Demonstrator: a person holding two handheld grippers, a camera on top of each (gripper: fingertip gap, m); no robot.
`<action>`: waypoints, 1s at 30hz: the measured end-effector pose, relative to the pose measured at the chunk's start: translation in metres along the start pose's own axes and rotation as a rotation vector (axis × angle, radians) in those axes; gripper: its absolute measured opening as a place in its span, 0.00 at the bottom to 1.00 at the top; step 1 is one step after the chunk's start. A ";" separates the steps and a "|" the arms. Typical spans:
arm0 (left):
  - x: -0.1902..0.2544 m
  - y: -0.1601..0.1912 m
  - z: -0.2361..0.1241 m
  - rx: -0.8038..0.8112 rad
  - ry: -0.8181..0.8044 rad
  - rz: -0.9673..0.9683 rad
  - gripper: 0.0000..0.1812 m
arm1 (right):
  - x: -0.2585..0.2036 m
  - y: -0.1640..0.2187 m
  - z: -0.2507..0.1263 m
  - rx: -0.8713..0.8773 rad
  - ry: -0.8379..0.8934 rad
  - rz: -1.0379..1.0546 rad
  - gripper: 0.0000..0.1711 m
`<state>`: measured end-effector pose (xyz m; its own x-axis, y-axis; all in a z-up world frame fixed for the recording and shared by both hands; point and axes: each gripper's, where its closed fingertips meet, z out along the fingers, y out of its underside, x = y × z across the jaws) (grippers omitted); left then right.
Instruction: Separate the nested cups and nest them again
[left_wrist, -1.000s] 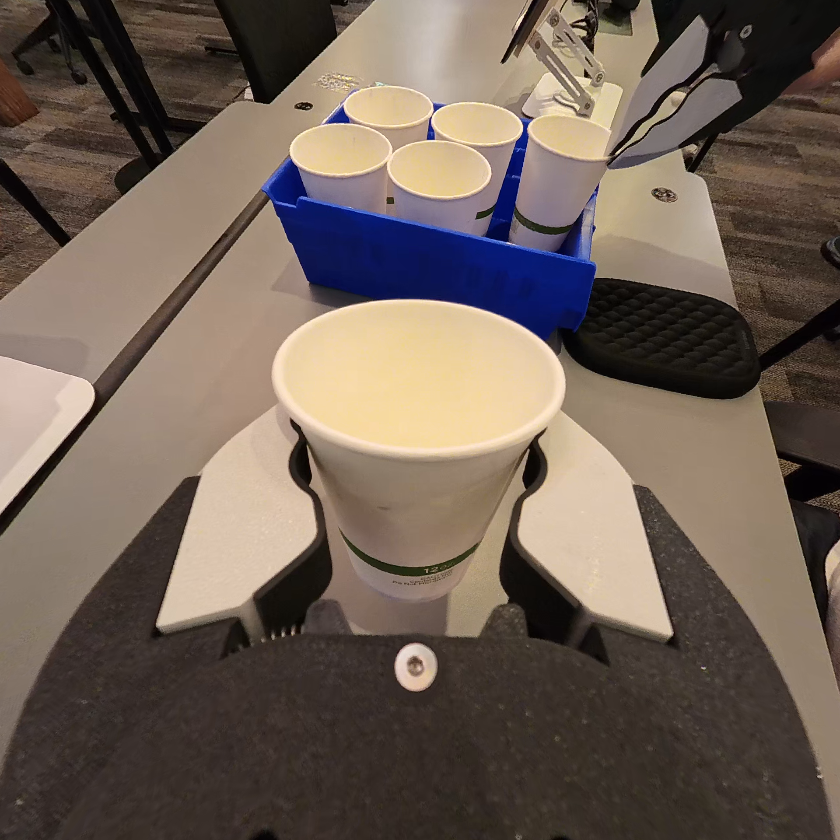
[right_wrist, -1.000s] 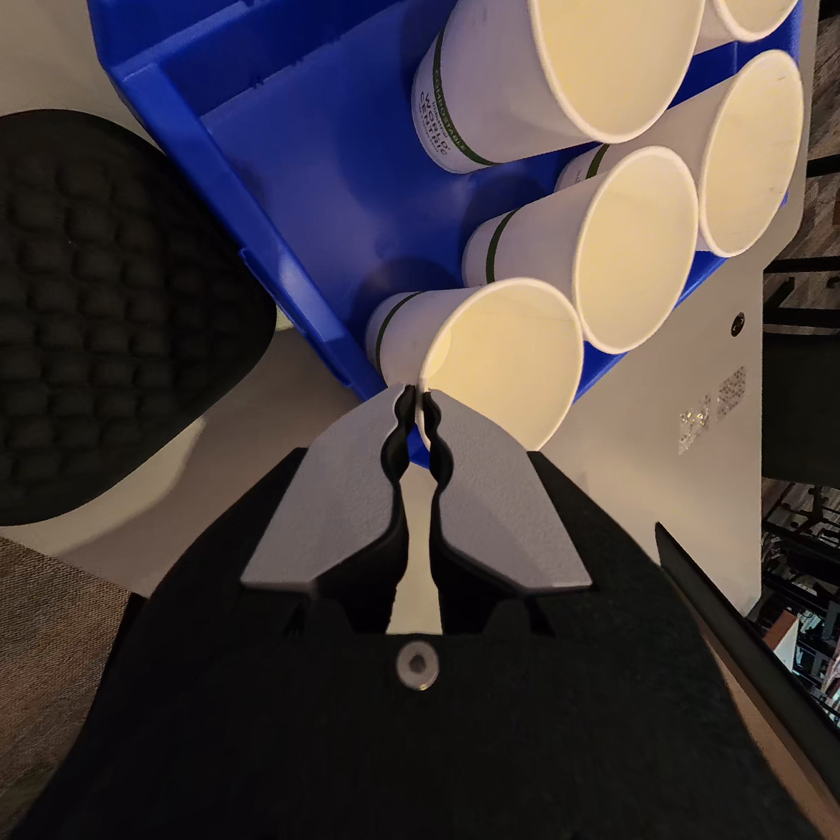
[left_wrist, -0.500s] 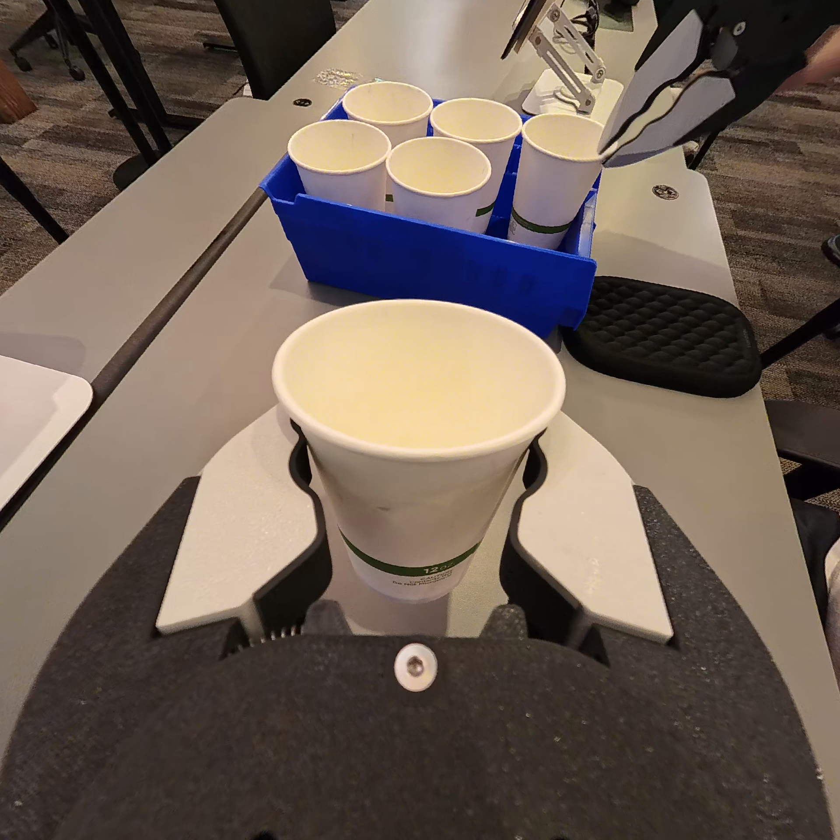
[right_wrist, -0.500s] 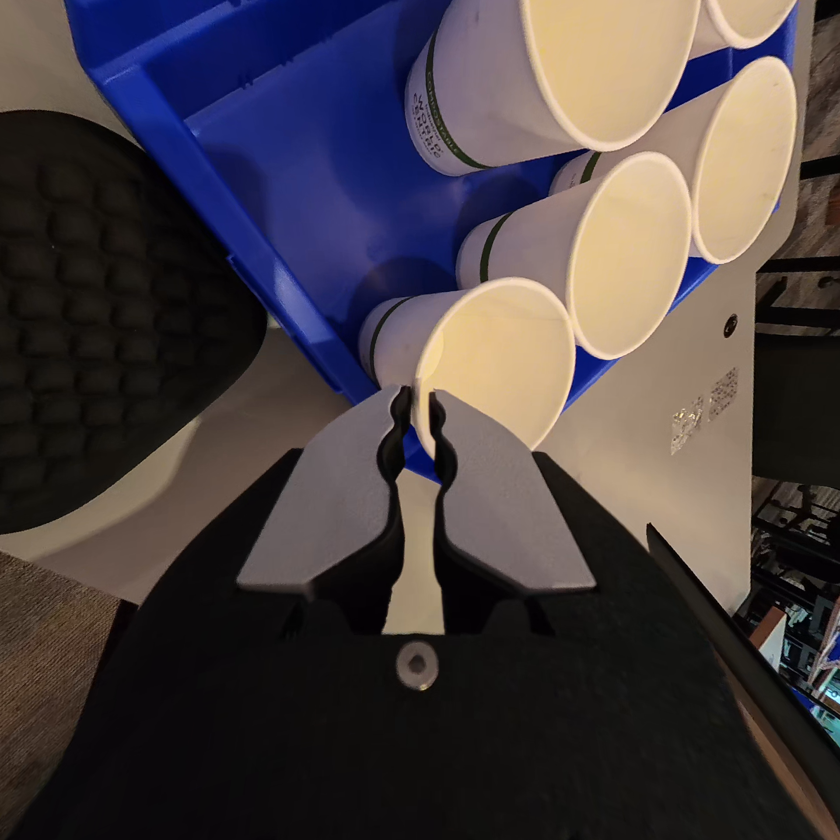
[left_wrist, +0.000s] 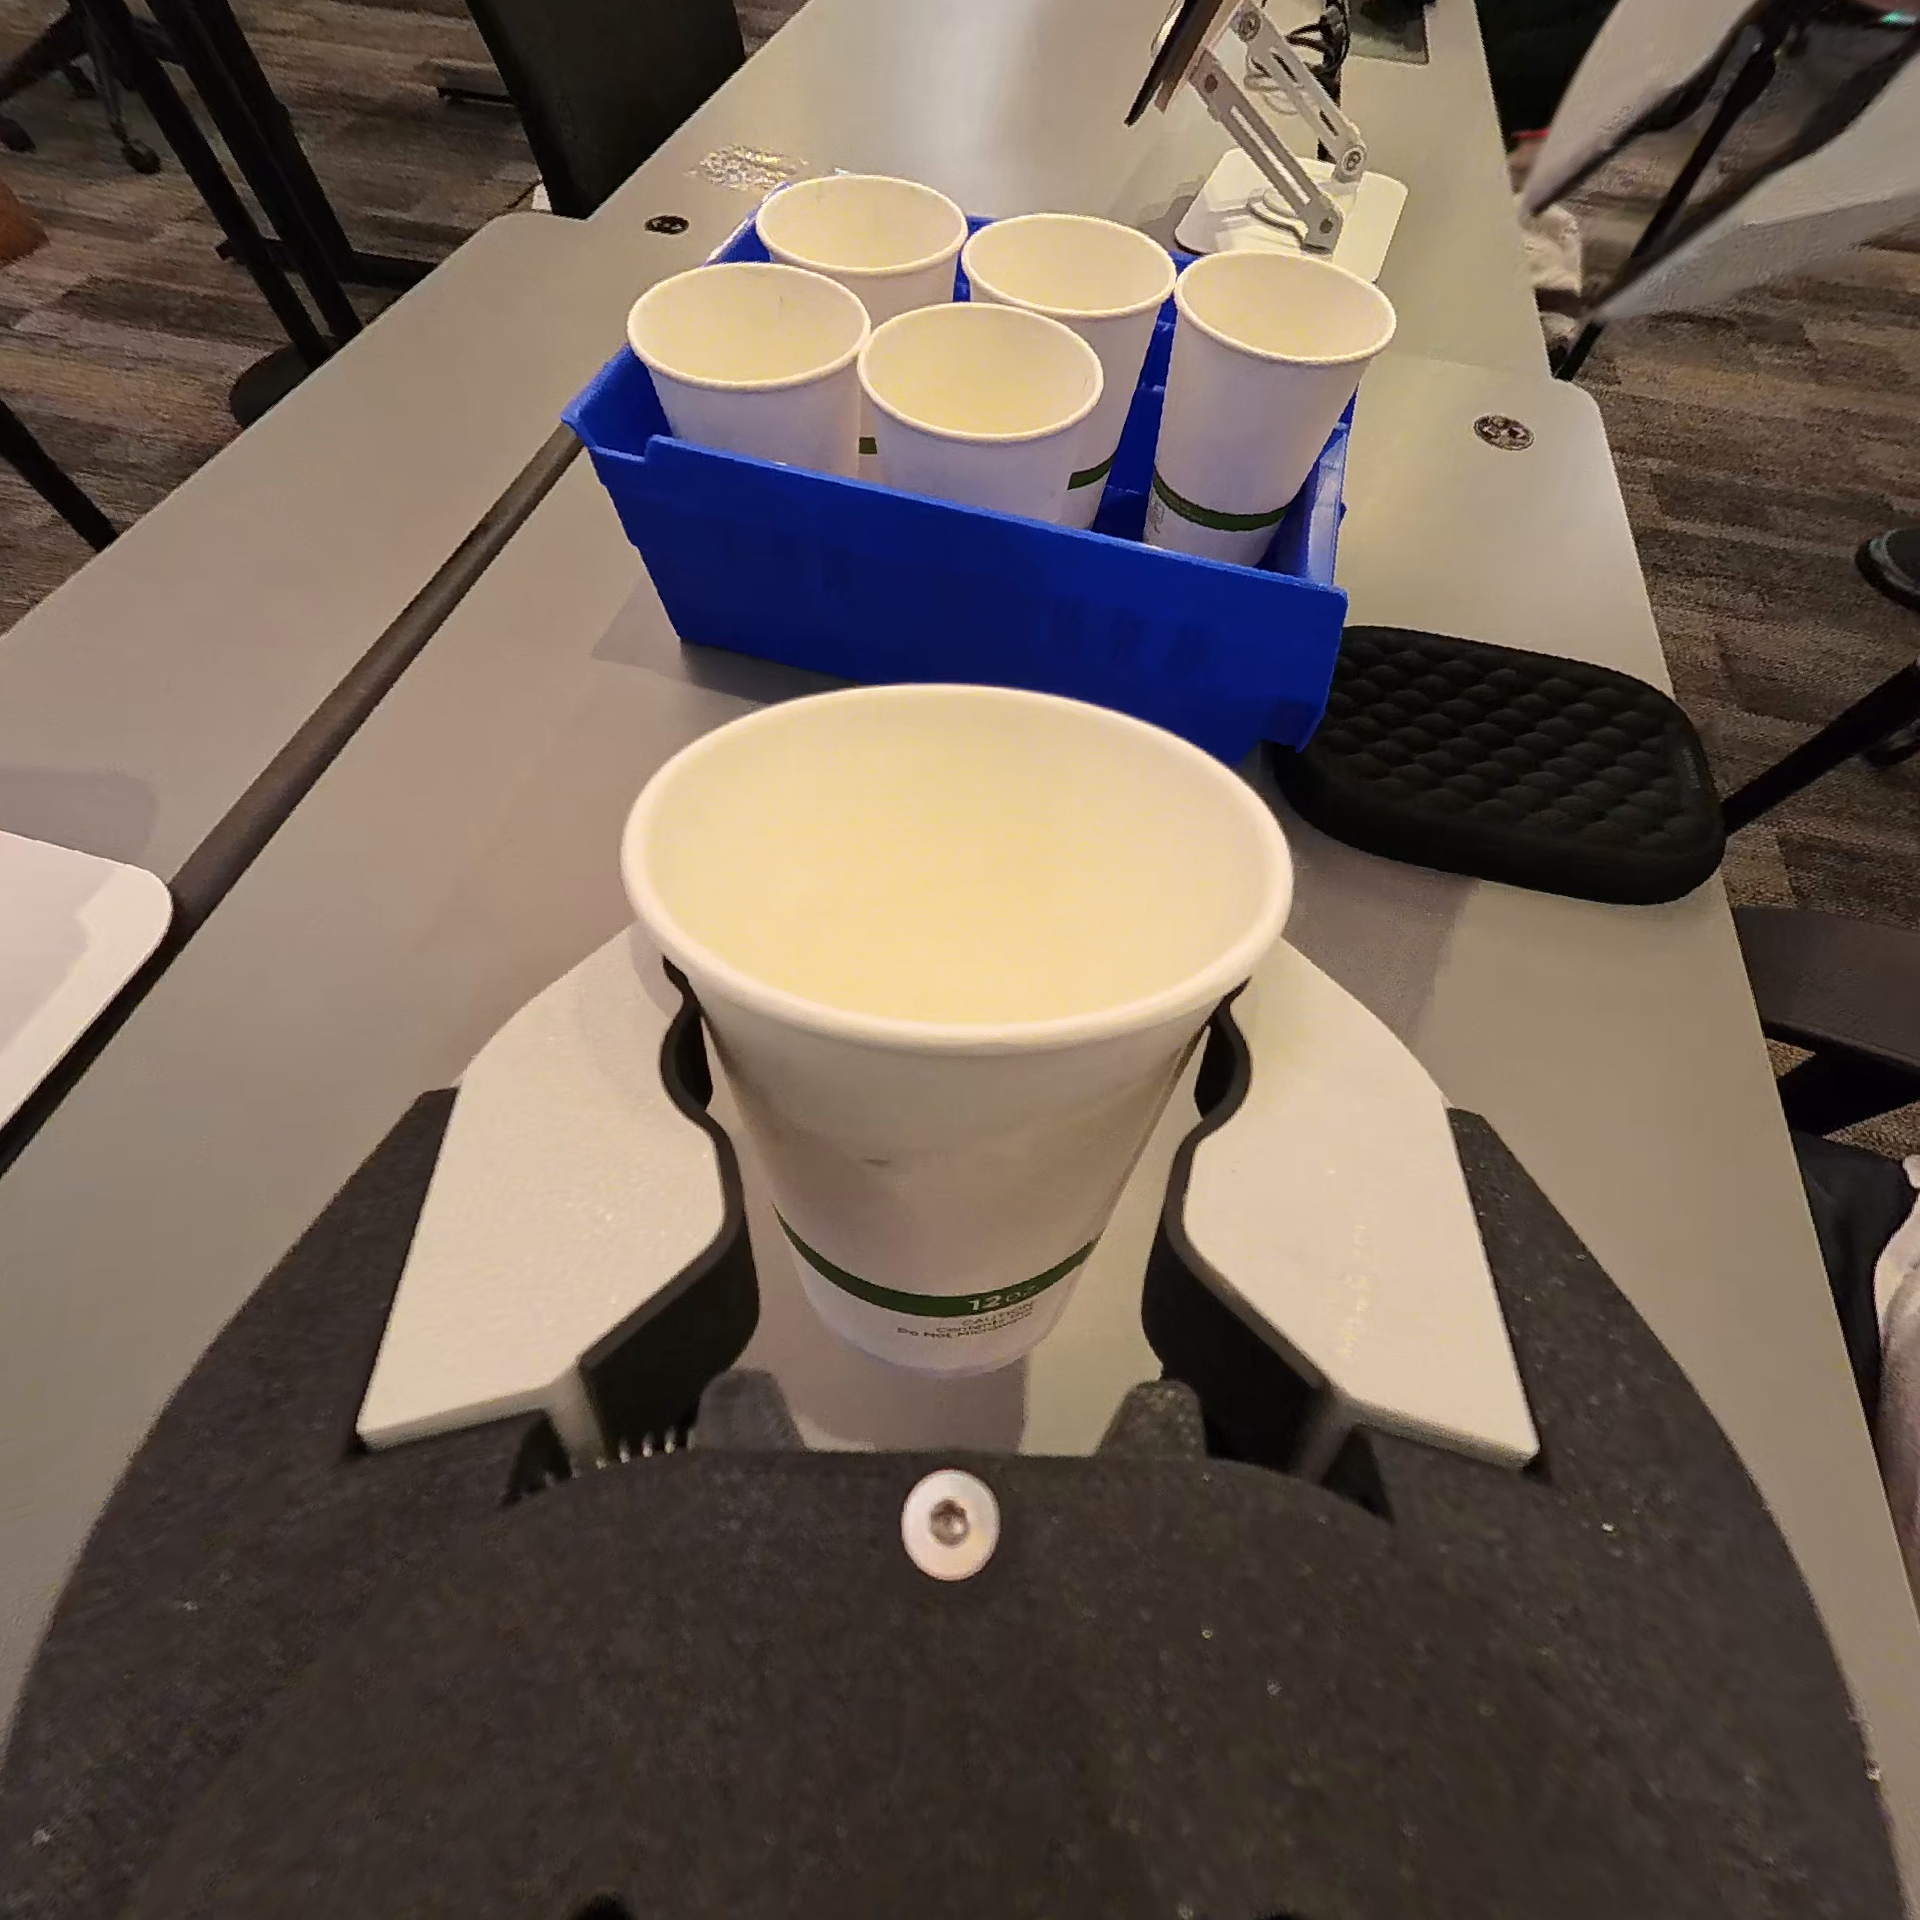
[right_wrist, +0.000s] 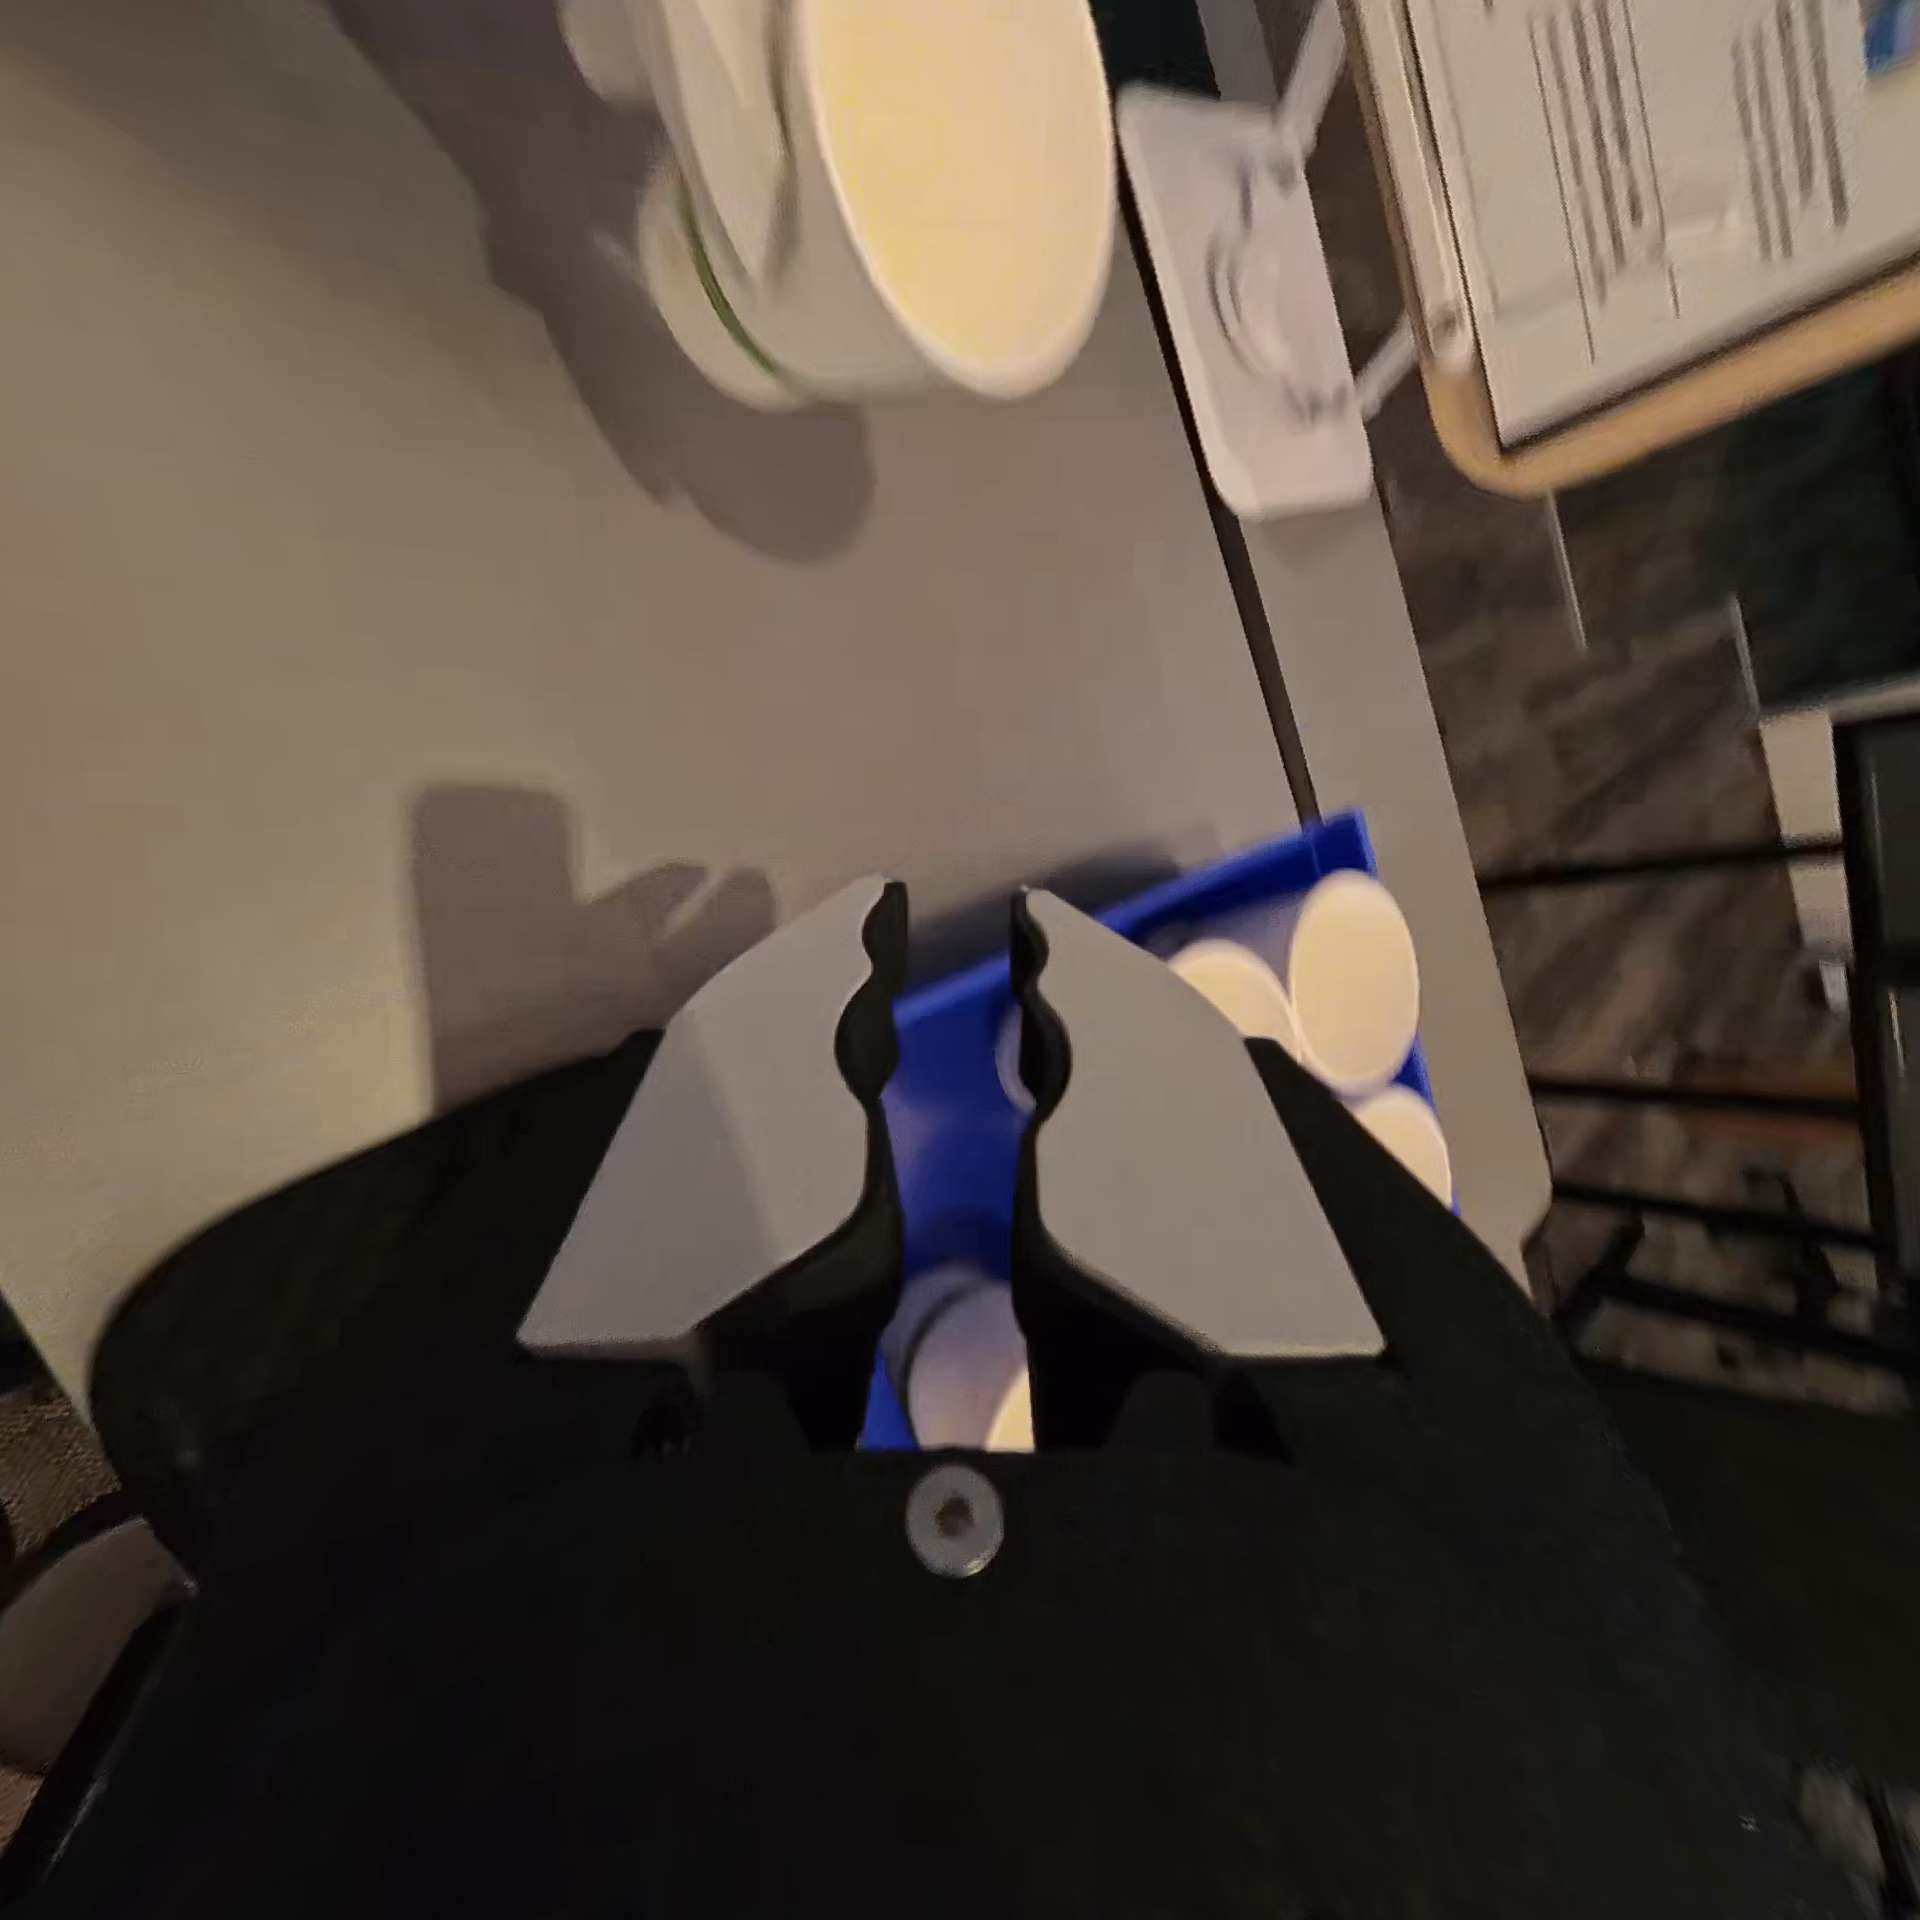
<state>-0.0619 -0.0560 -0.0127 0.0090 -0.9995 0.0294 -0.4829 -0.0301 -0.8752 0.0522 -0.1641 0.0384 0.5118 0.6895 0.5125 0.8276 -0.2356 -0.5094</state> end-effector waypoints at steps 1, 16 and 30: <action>0.001 0.001 0.001 -0.003 0.002 0.003 0.51 | -0.006 -0.019 0.005 0.032 -0.033 -0.026 0.11; 0.023 -0.007 -0.001 0.025 0.111 -0.003 0.51 | -0.033 -0.100 0.085 0.086 -0.238 -0.213 0.11; 0.049 -0.008 -0.003 0.038 0.264 0.002 0.56 | -0.056 -0.094 0.079 0.058 -0.356 -0.261 0.02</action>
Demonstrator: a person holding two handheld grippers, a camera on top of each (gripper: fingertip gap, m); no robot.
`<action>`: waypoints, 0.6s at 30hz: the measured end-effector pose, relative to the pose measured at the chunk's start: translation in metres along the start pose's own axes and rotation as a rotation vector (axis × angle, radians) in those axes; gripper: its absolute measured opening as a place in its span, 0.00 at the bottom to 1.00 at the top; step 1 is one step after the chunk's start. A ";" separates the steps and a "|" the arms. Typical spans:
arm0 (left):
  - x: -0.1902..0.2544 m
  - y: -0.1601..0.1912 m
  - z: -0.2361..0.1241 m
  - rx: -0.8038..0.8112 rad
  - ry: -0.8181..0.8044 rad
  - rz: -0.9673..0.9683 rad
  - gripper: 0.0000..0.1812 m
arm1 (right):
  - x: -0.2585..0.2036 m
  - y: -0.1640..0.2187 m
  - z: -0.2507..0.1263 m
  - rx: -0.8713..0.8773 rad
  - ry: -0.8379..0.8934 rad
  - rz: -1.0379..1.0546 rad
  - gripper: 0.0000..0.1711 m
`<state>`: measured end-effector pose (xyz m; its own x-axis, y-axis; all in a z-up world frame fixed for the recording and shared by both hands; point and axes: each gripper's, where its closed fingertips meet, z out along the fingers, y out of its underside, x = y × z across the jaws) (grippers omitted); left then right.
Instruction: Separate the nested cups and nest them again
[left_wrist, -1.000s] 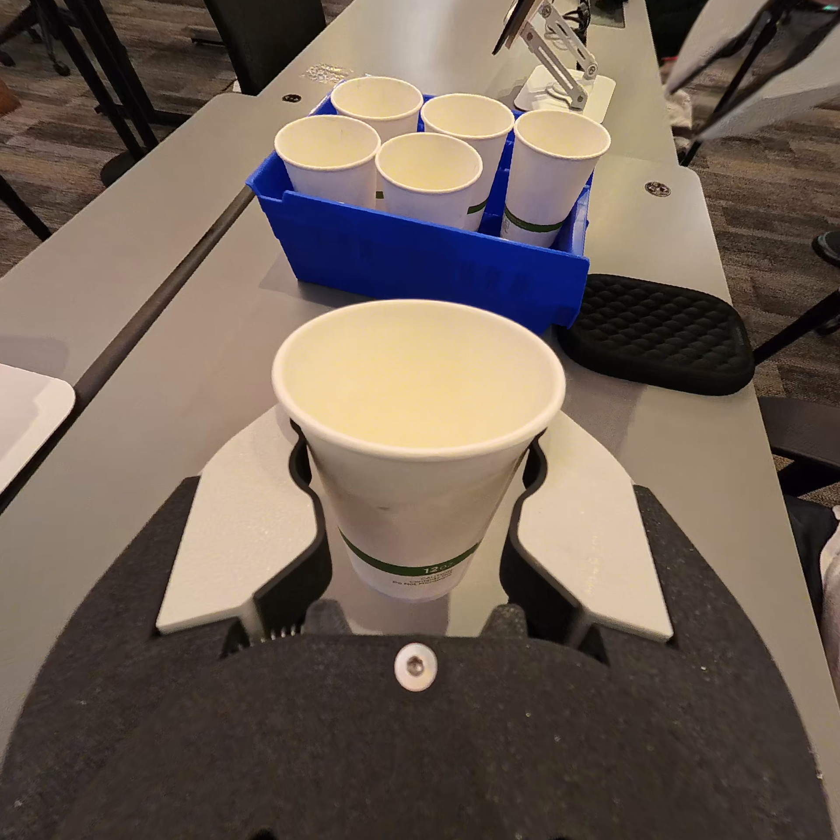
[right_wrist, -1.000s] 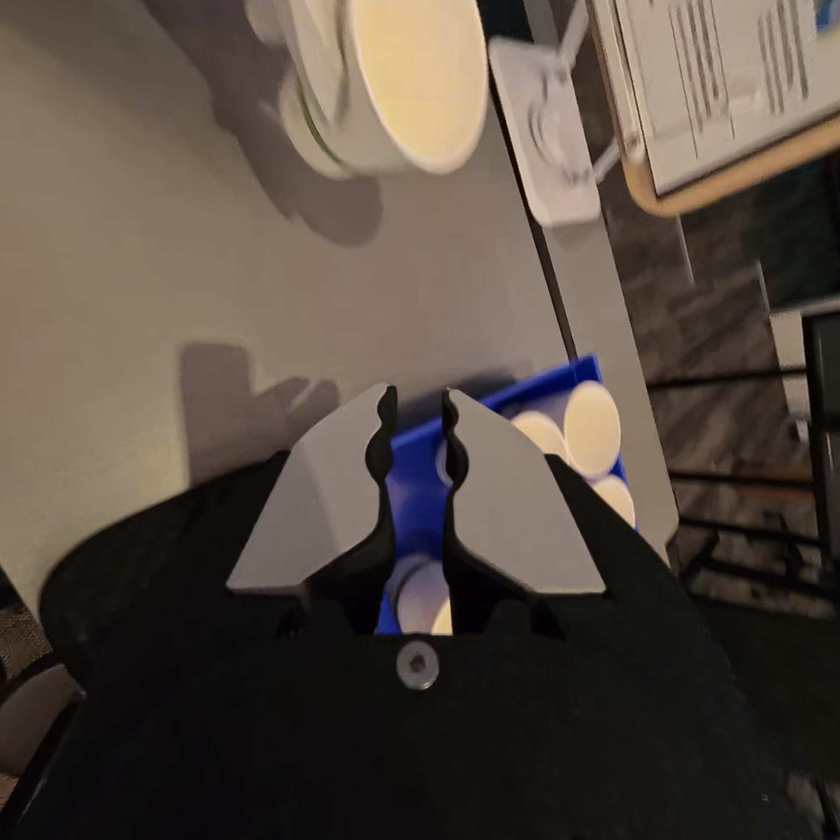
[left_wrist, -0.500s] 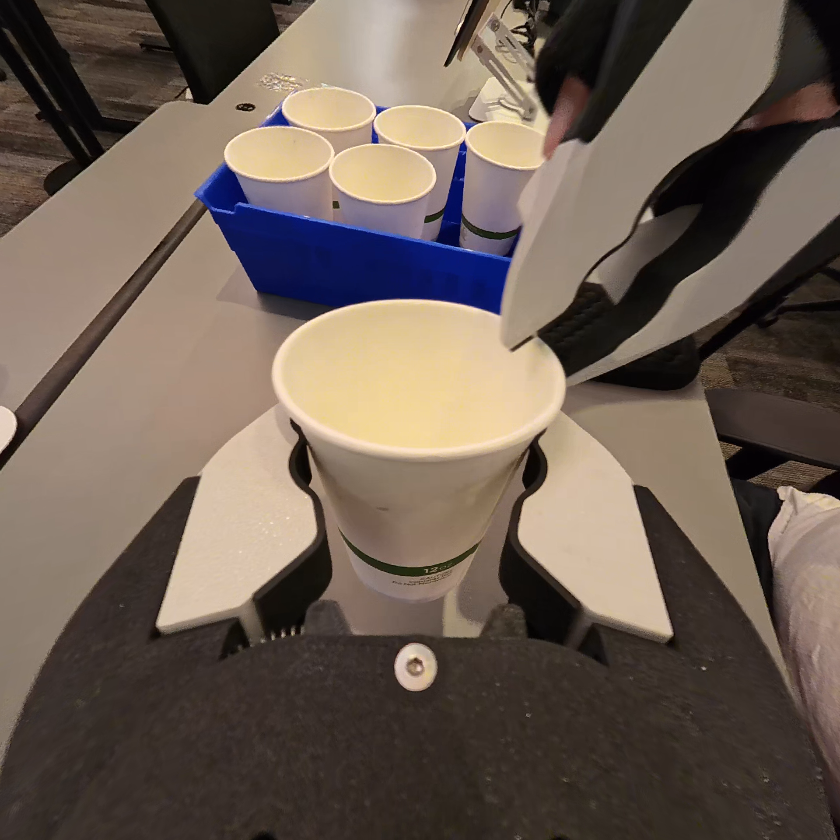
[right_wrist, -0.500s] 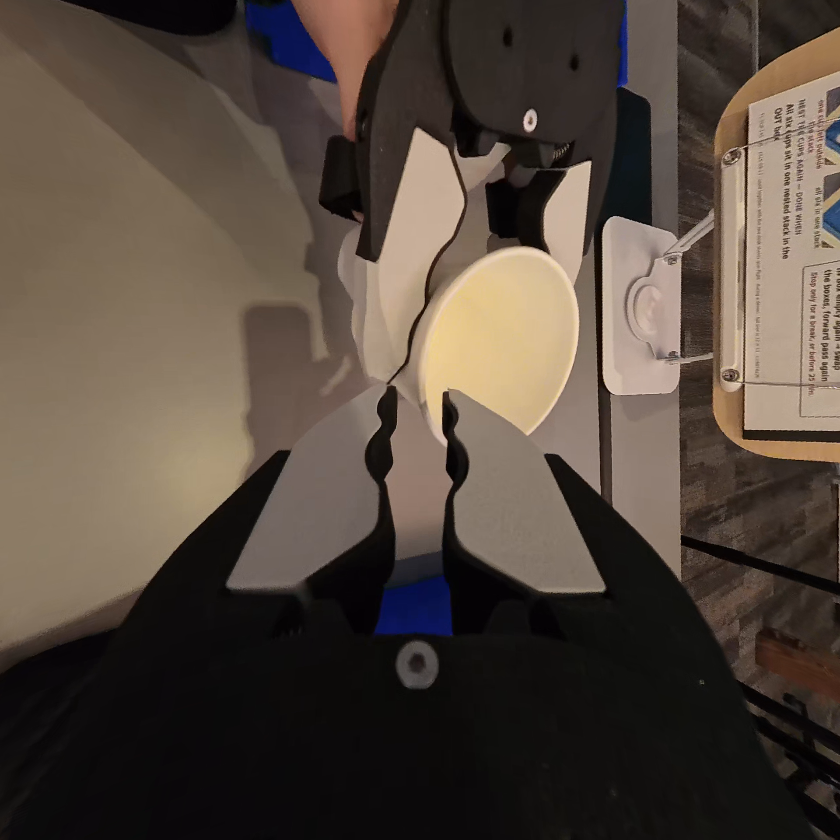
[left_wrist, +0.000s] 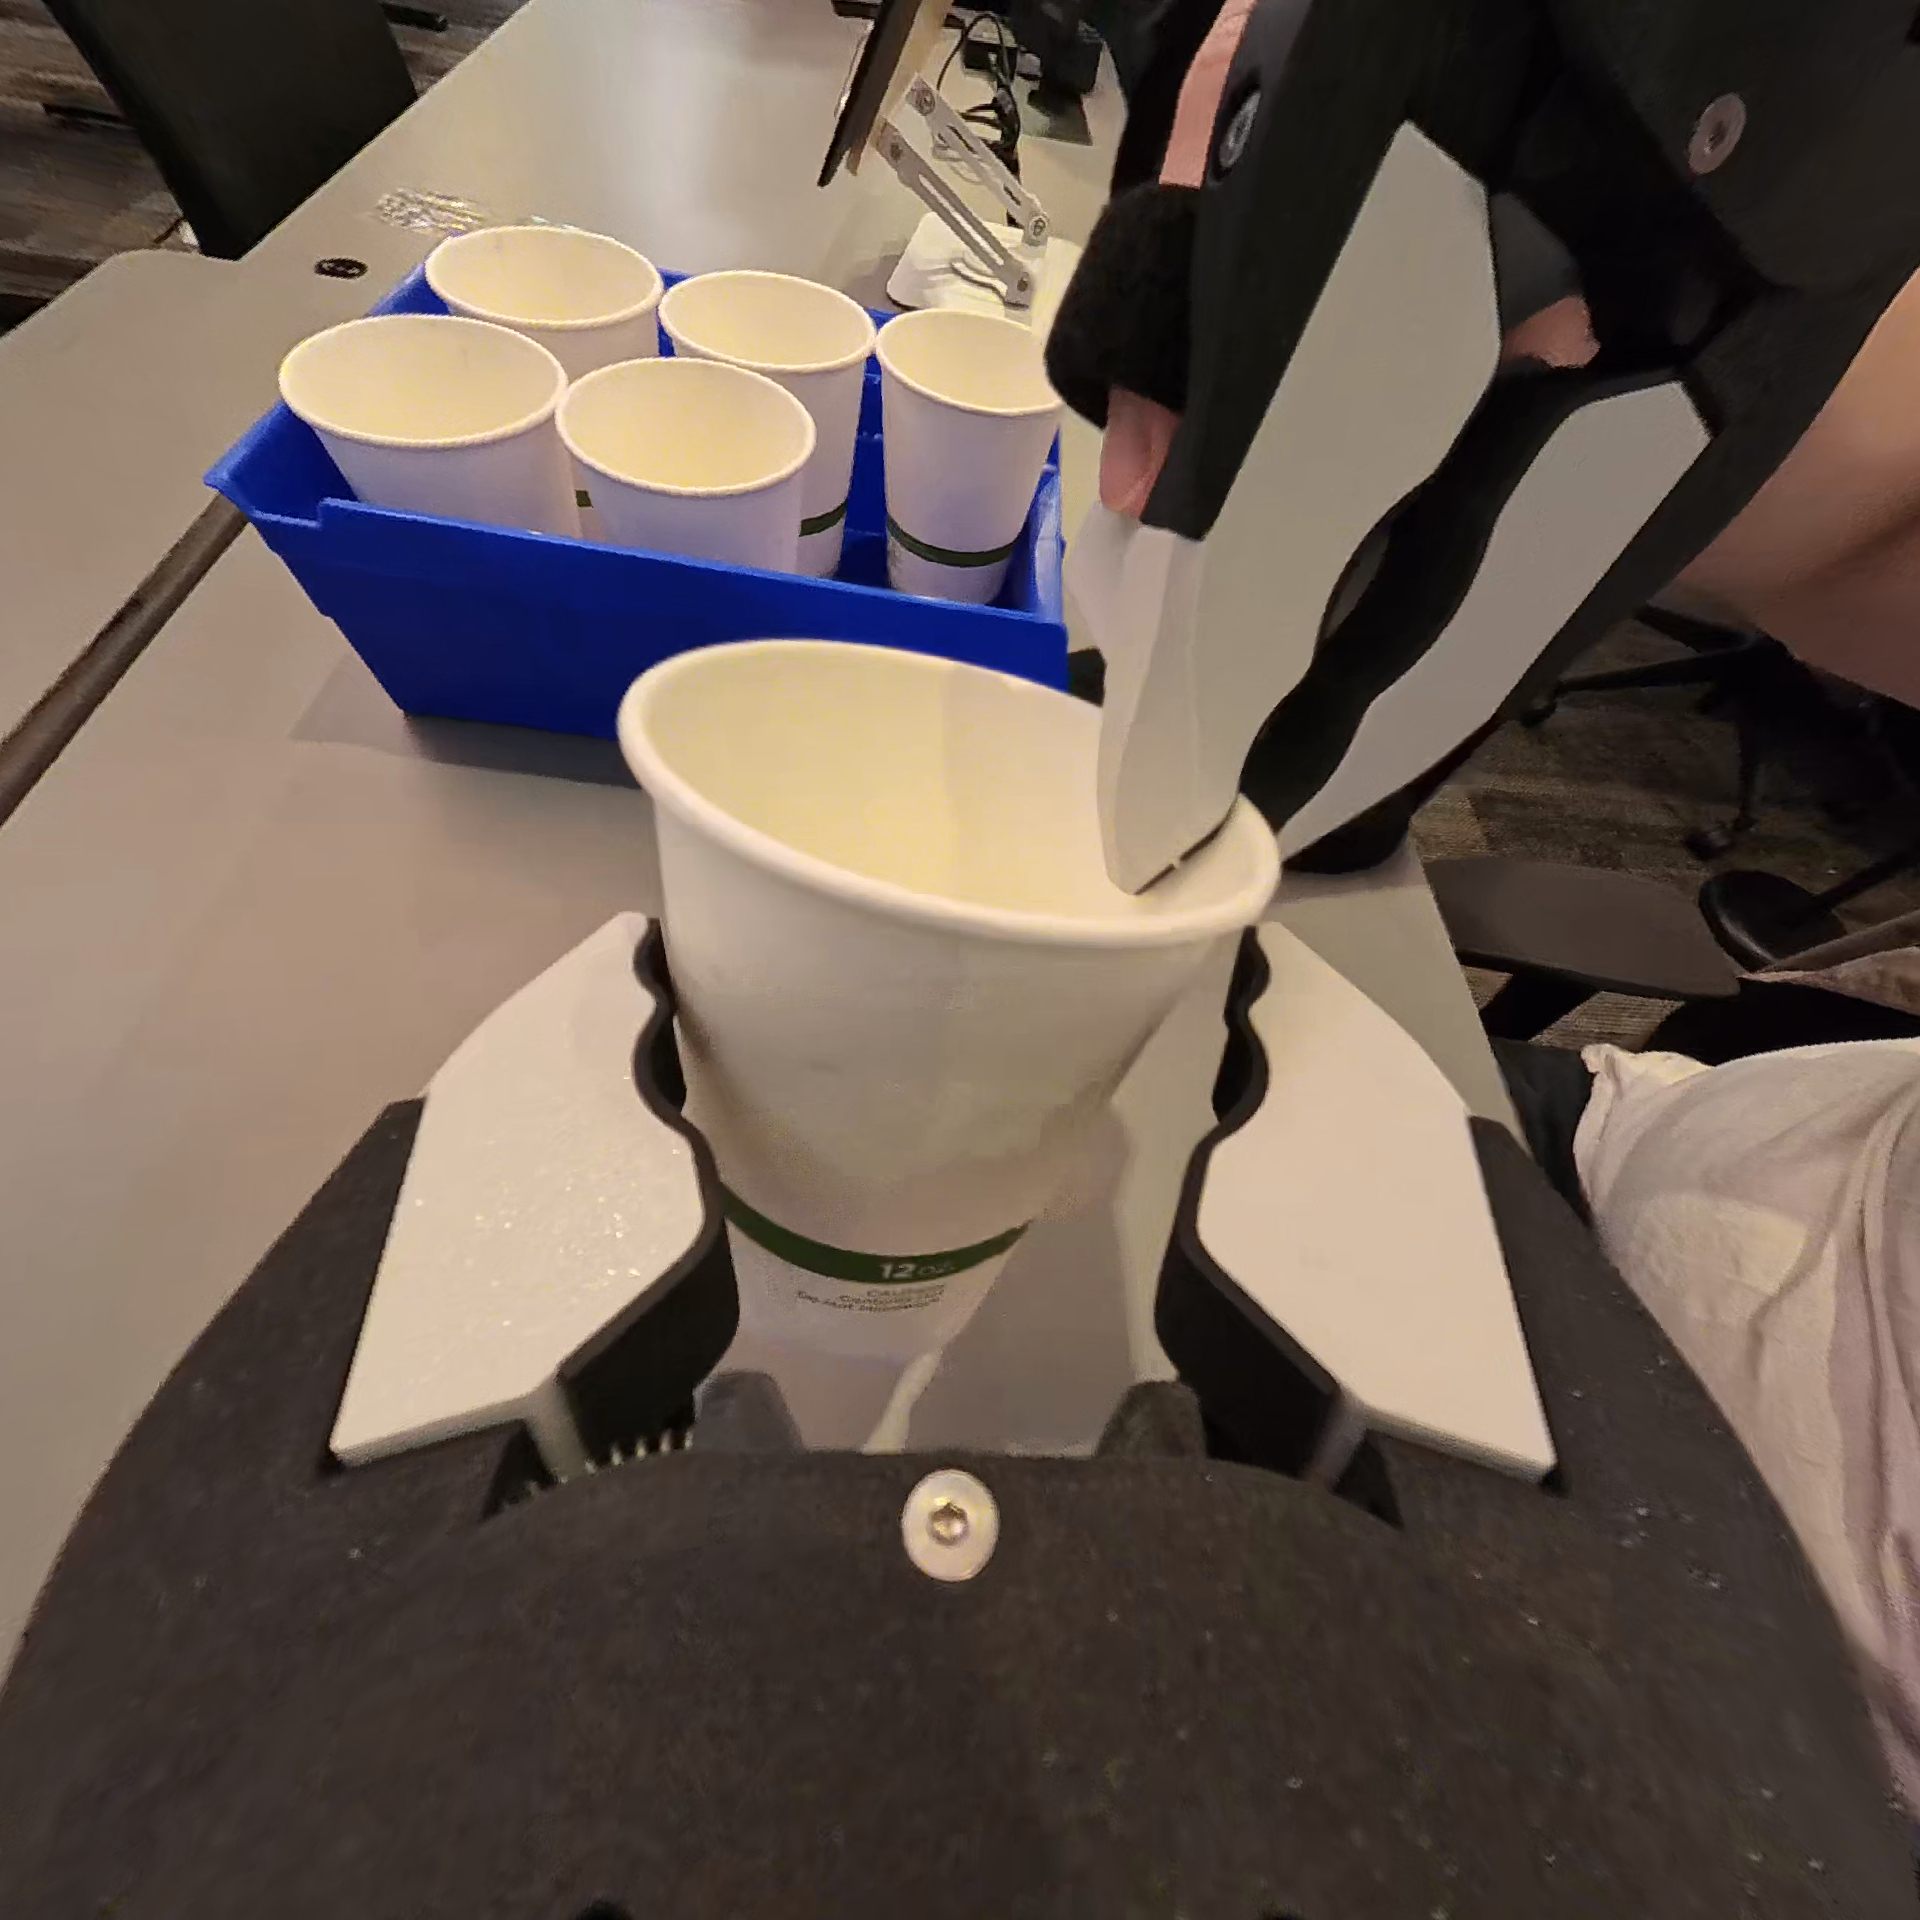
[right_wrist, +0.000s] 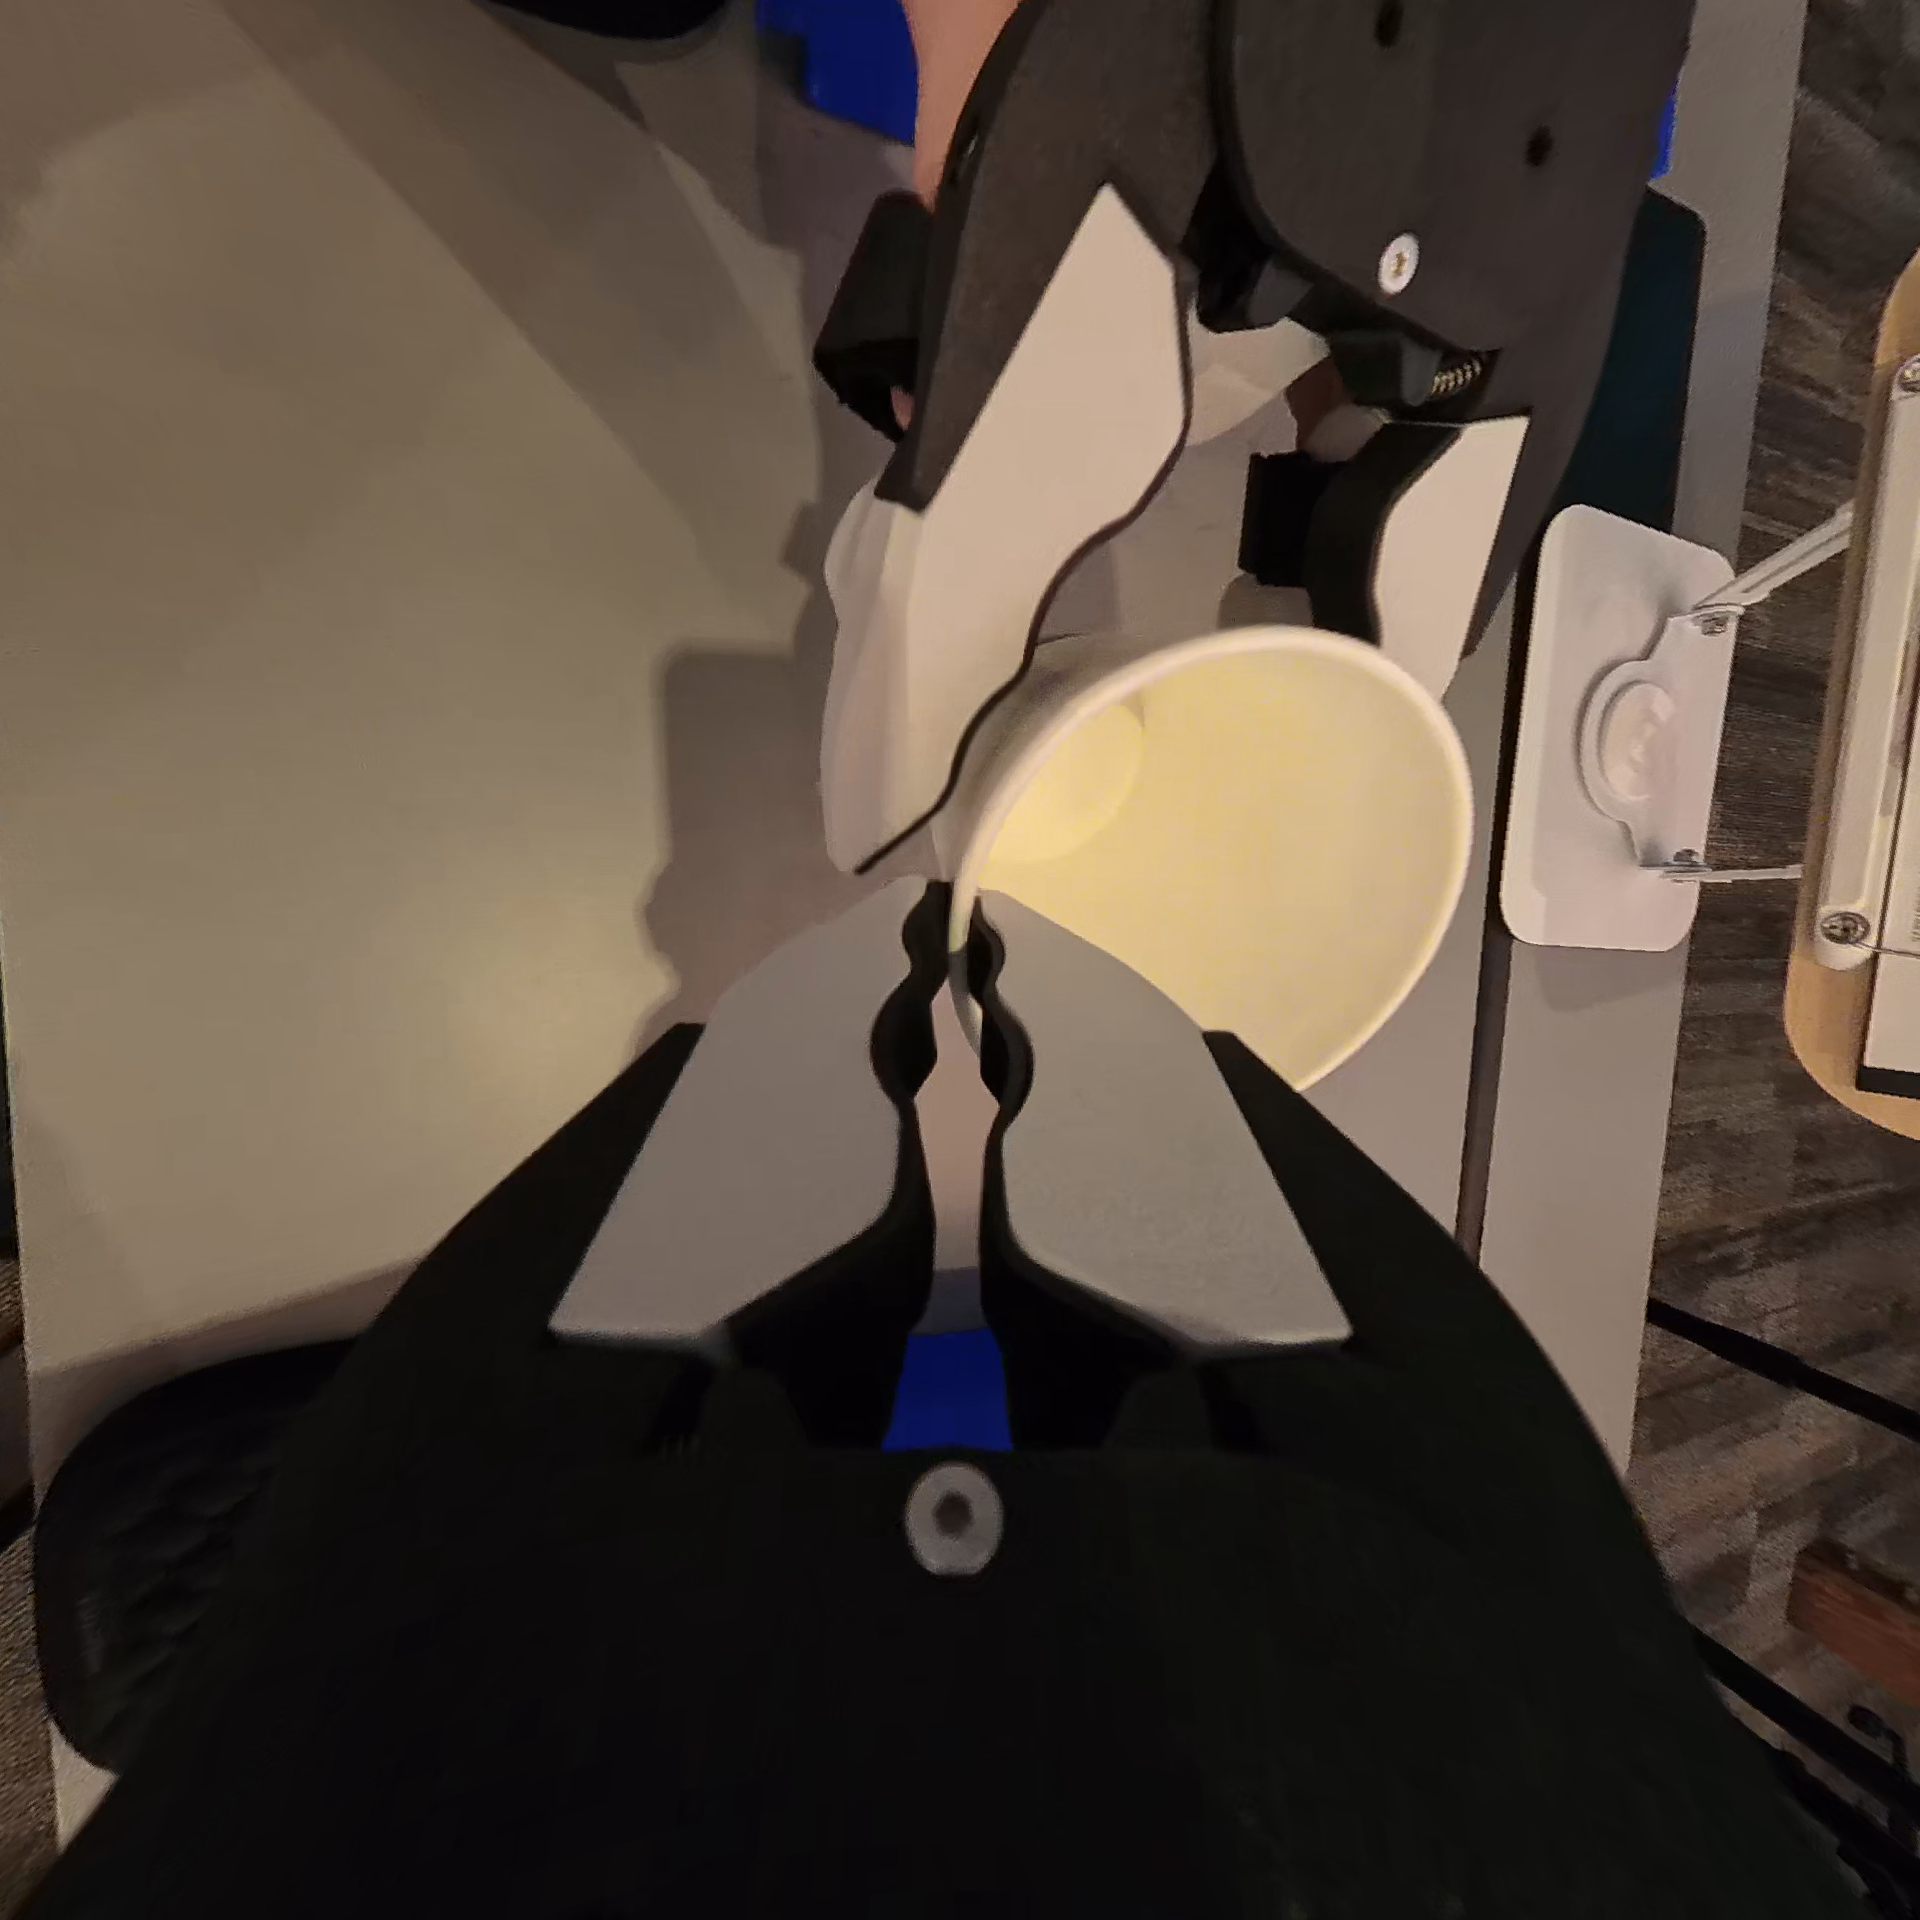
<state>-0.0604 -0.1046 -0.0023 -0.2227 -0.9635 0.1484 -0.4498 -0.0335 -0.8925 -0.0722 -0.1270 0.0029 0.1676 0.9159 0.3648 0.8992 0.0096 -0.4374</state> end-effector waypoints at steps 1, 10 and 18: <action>0.003 0.000 -0.001 0.003 0.027 -0.022 0.56 | -0.001 0.001 -0.002 -0.004 -0.006 0.002 0.01; -0.005 -0.006 -0.012 0.047 0.026 -0.072 0.53 | 0.014 0.050 -0.057 -0.153 0.122 0.100 0.02; -0.009 0.004 -0.006 -0.012 -0.004 -0.049 0.50 | 0.015 0.145 -0.133 -0.368 0.237 0.331 0.02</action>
